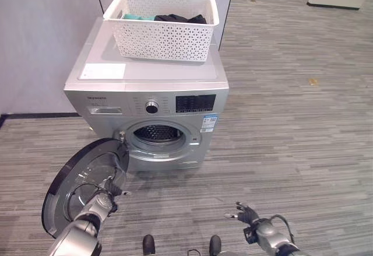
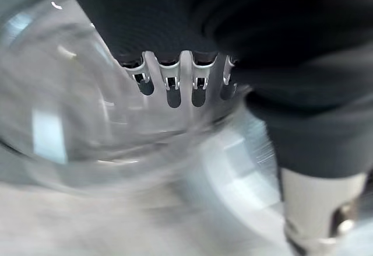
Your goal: Grab the laundry basket,head to the washer,open it,put in the laundry and shut it.
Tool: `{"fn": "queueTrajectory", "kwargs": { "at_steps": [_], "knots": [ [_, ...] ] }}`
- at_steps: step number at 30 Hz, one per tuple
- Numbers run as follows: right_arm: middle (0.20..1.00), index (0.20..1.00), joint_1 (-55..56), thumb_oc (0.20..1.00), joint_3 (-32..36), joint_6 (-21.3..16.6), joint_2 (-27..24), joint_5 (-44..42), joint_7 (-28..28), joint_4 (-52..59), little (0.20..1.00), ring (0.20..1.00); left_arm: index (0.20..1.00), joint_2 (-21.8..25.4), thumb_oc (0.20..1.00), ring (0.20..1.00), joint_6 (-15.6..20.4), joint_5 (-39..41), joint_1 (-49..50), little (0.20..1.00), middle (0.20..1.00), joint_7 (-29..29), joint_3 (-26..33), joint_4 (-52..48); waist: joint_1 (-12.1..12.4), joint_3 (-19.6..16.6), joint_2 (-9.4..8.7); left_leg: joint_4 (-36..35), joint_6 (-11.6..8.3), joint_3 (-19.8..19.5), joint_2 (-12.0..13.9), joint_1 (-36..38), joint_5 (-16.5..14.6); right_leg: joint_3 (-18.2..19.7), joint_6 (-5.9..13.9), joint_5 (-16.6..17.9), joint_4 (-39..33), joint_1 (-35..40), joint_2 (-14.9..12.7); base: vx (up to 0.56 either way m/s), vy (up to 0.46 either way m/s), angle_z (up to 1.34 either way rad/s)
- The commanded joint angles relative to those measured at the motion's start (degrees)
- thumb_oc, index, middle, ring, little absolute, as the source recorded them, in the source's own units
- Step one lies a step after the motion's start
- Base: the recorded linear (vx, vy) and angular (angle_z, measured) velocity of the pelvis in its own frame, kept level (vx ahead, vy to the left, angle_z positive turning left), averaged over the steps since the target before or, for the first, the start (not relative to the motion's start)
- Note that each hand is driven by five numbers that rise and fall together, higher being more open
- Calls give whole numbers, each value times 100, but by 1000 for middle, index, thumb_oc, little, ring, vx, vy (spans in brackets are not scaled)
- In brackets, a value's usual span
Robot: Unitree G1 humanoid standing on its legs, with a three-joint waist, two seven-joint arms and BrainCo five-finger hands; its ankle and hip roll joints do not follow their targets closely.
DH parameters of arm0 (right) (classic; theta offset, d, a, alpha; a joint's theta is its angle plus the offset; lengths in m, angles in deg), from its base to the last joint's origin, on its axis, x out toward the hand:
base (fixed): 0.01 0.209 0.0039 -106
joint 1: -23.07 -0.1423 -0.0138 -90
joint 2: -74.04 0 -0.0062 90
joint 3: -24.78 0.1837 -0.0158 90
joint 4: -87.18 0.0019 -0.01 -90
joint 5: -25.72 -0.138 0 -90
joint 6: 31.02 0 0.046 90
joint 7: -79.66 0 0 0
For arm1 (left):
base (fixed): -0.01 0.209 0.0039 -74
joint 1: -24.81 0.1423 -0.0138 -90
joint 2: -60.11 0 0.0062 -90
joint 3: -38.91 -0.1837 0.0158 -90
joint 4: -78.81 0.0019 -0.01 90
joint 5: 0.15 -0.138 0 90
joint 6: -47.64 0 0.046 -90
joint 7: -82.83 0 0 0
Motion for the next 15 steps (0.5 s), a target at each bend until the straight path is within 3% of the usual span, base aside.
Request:
{"fn": "queueTrajectory", "kwargs": {
  "at_steps": [1,4,7,8,11,12,14,15],
  "knots": [
    [1000,1000,-135,1000,700,-361,-418,-402,-434,444,1000,1000,1000,-5,1000,1000,365,134,184,1000,1000,136,229,156,200,207,-42,119,-27,-198,9,553,-726,73,467,-34,101,-93,-459,54,123,-2],
    [1000,1000,-17,1000,1483,-488,-730,-691,-741,1196,1000,1000,1000,-243,1000,1000,472,379,917,1000,1000,-109,499,51,251,158,-20,556,134,-246,-184,538,-1028,163,508,-14,176,-10,-630,40,138,-6],
    [1000,1000,-50,1000,1813,-513,-921,-795,-889,1749,1000,1000,1000,-398,1000,1000,507,546,1156,1000,1000,-202,567,117,279,141,-21,819,240,-275,-325,485,-1214,206,539,10,262,-20,-765,-1,153,0],
    [1000,1000,-49,1000,2139,-559,-1156,-771,-1052,2404,1000,1000,1000,-537,1000,1000,534,697,1367,1000,1000,-273,651,215,300,127,-8,988,368,-310,-476,484,-1402,247,589,34,386,-39,-908,-11,188,4],
    [1000,1000,-18,1000,2406,-606,-1357,-575,-1223,3053,1000,1000,1000,-640,1000,1000,525,802,1477,1000,1000,-357,686,308,310,60,-18,1016,491,-358,-645,470,-1463,254,634,58,602,-142,-1083,-1,193,4],
    [1000,1000,-179,1000,2655,-712,-1711,-333,-1498,3461,1000,1000,1000,-702,1000,1000,466,894,1491,1000,1000,-425,604,509,352,13,-10,1015,645,-501,-821,547,-1502,246,587,-78,1253,-254,-1202,16,258,6],
    [1000,1000,-182,1000,2658,-713,-1717,-332,-1500,3458,1000,1000,1000,-708,1000,1000,468,896,1482,1000,1000,-425,600,514,350,19,-12,1017,647,-507,-830,548,-1504,251,589,-114,1309,-276,-1217,16,148,19],
    [1000,1000,-411,1000,2734,-751,-2048,-288,-1596,3571,1000,1000,1000,-730,1000,1000,402,920,1402,1000,1000,-450,502,658,346,129,-19,1093,767,-711,-885,599,-1531,456,490,-160,2169,-512,-998,16,144,32]
  ]
}}
